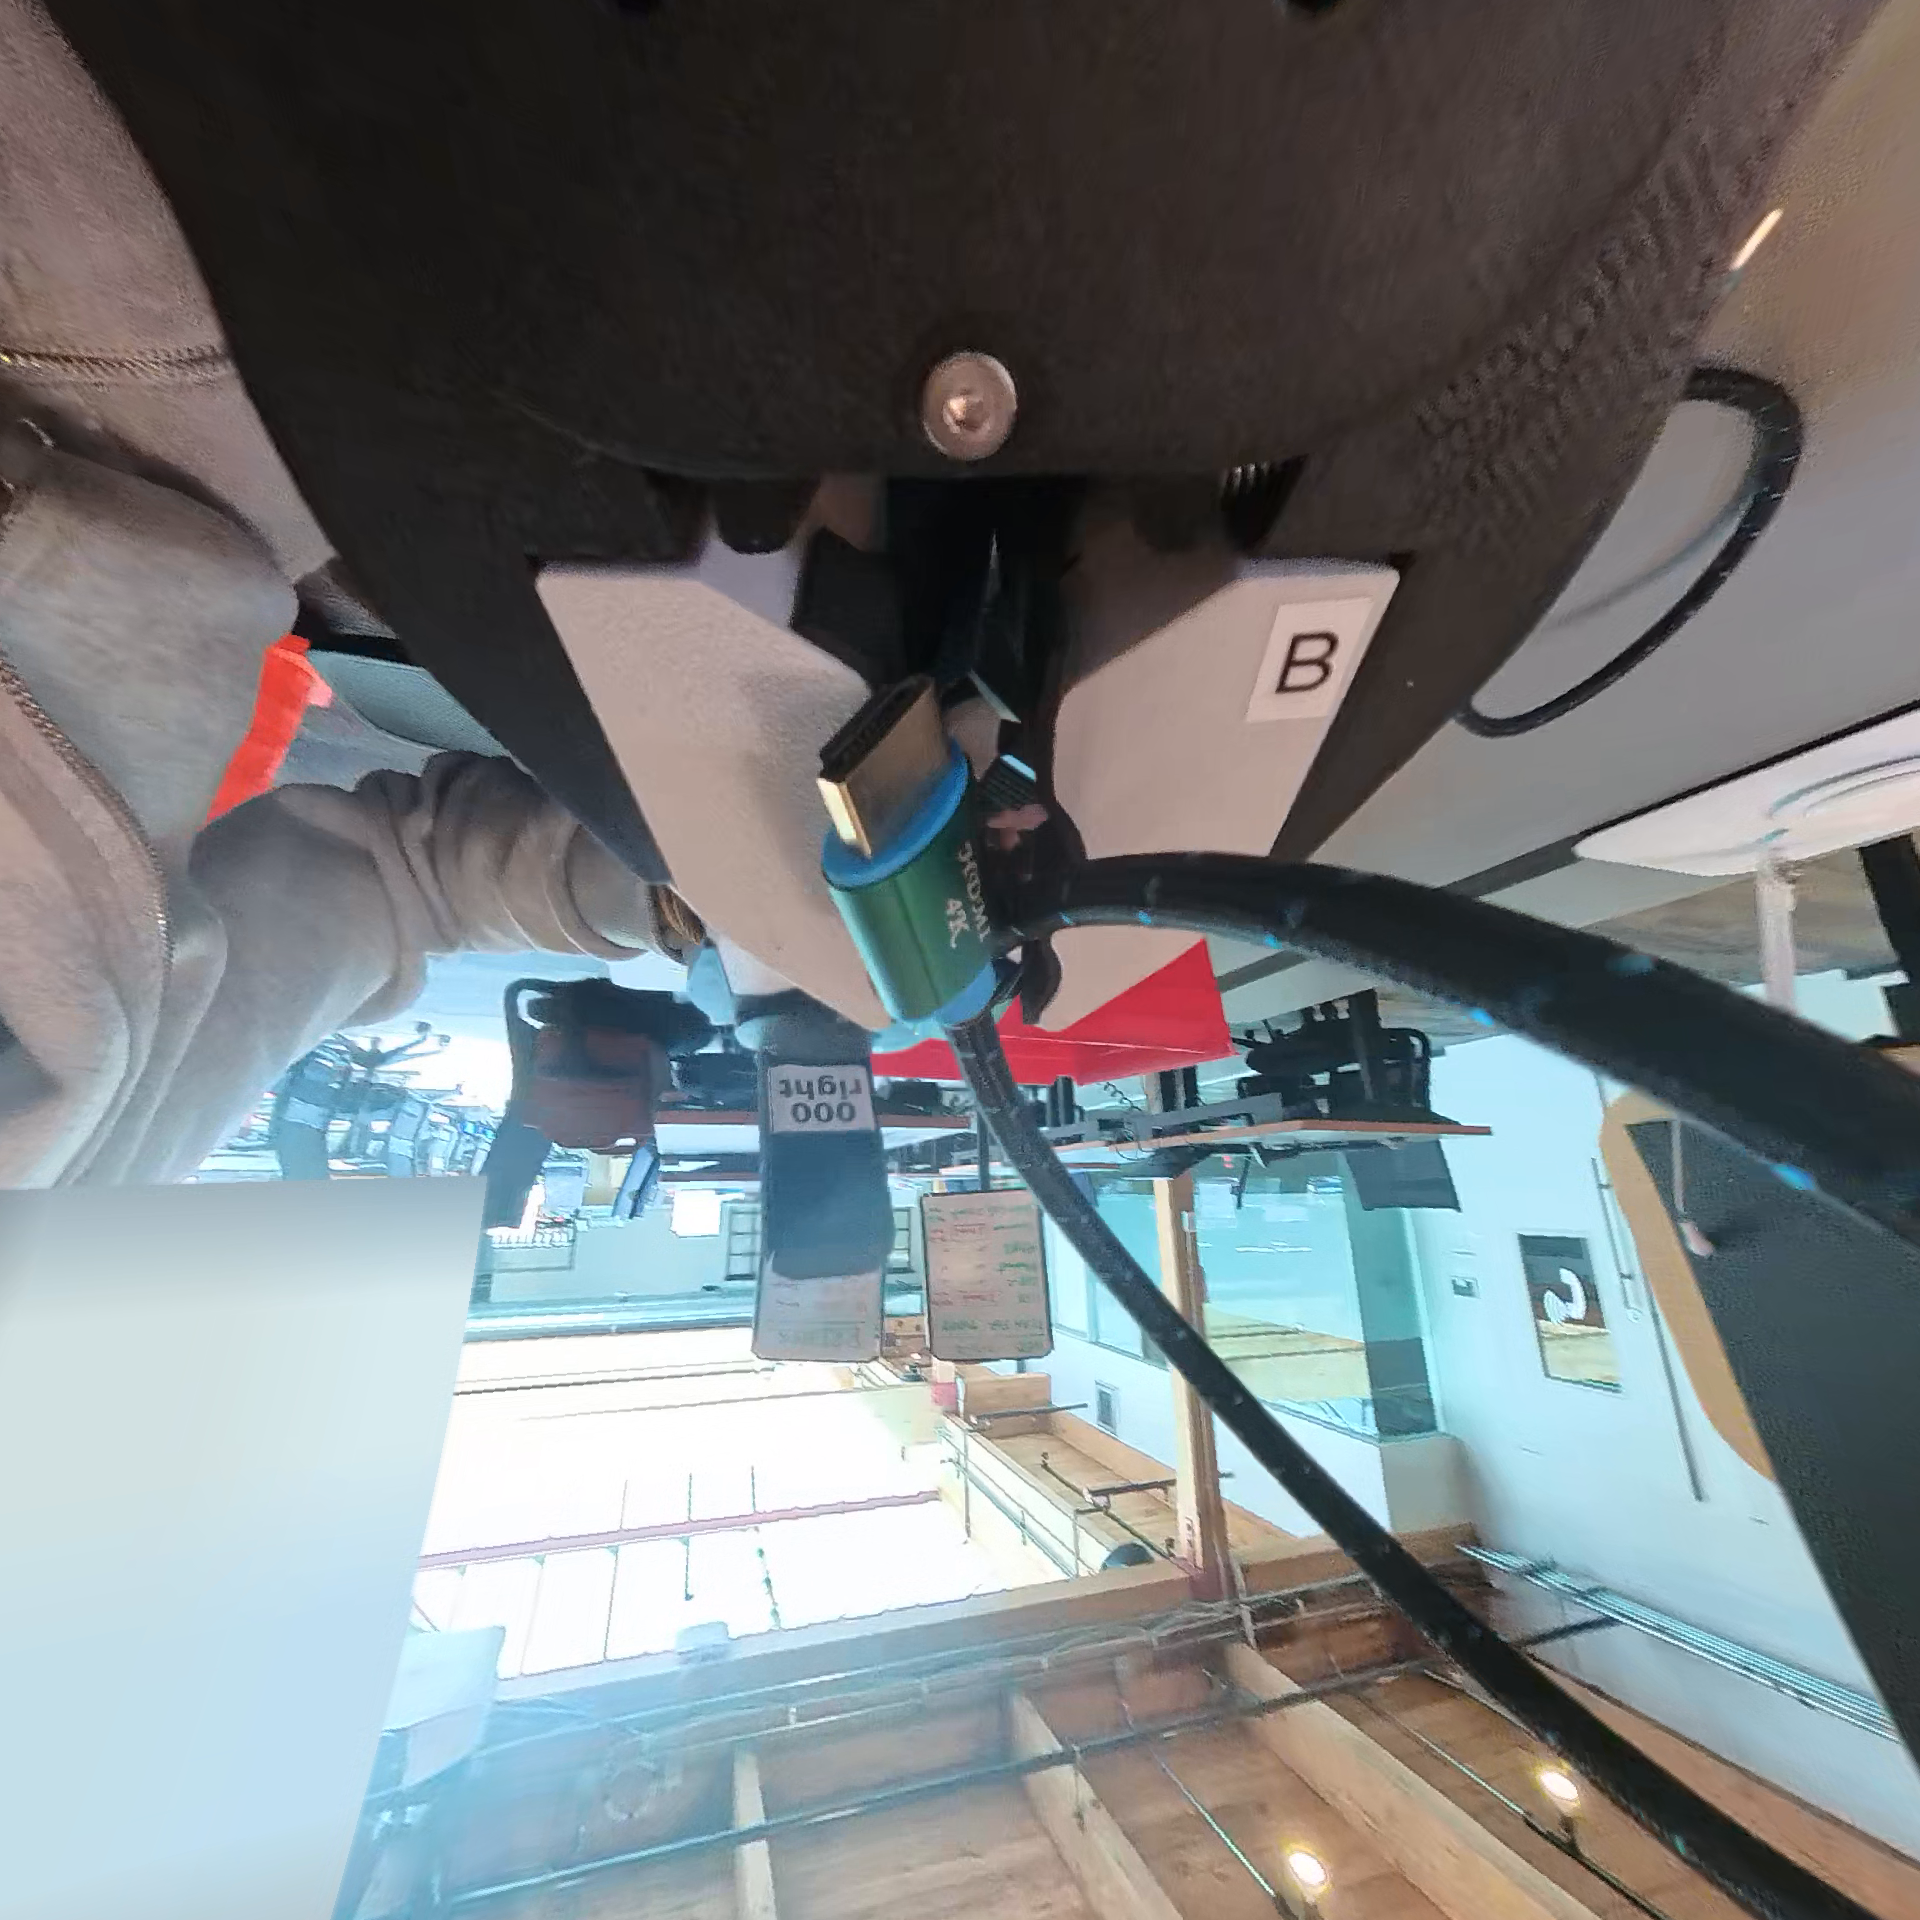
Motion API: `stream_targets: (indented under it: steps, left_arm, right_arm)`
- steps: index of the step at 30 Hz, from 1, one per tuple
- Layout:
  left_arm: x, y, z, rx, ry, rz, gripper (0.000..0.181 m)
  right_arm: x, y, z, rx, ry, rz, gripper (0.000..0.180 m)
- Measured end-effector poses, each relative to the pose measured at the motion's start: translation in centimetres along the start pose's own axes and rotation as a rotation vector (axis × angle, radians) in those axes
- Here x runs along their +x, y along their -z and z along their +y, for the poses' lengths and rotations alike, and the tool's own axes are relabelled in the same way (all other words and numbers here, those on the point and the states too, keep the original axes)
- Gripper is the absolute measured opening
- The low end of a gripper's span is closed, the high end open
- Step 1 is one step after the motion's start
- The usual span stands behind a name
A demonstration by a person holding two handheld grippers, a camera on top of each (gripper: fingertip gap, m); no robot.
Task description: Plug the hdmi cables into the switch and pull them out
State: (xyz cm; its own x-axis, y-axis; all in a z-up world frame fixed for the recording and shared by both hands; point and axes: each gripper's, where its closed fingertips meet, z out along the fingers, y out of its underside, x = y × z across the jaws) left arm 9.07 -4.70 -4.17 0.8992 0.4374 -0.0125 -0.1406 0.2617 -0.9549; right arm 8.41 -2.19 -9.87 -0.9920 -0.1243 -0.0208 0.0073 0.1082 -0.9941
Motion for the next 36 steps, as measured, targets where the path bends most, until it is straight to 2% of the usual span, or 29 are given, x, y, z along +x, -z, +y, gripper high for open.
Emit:
stream_targets:
  steps: [6, 10, 15, 18, 21, 25, 27, 31, 36]
  left_arm:
    - [-1.6, 1.1, -1.5, 0.090, -0.065, -0.120, 0.021]
    - [-2.4, 1.8, -1.9, 0.110, -0.063, -0.163, 0.021]
    - [-2.1, 1.7, -1.7, 0.095, -0.082, -0.151, 0.021]
    - [-2.1, 1.5, -1.3, 0.069, -0.083, -0.149, 0.021]
    - [-1.6, 1.4, -1.3, 0.071, -0.083, -0.112, 0.021]
    - [-1.3, 1.1, -0.8, 0.039, -0.079, -0.088, 0.021]
    - [-1.1, 0.9, -0.6, 0.021, -0.092, -0.077, 0.021]
    - [-0.8, 0.7, -0.4, 0.010, -0.095, -0.061, 0.021]
    - [0.1, 0.8, -0.8, 0.039, -0.116, -0.009, 0.021]
  right_arm:
    - [1.1, -0.1, 1.0, -0.036, -0.128, 0.010, 0.071]
    - [3.8, 2.0, 0.8, -0.091, -0.173, 0.099, 0.076]
    - [7.6, 6.5, 3.7, -0.343, -0.116, 0.284, 0.076]
    - [7.9, 7.5, 6.2, -0.498, -0.116, 0.295, 0.081]
    - [7.5, 7.4, 7.7, -0.616, -0.026, 0.290, 0.081]
    - [7.4, 7.3, 8.4, -0.743, 0.161, 0.336, 0.064]
    - [7.2, 7.3, 8.9, -0.817, 0.181, 0.353, 0.052]
    - [7.4, 7.1, 10.4, -0.977, 0.221, 0.357, 0.052]
    - [7.9, 5.6, 10.6, -0.950, 0.251, 0.335, 0.041]
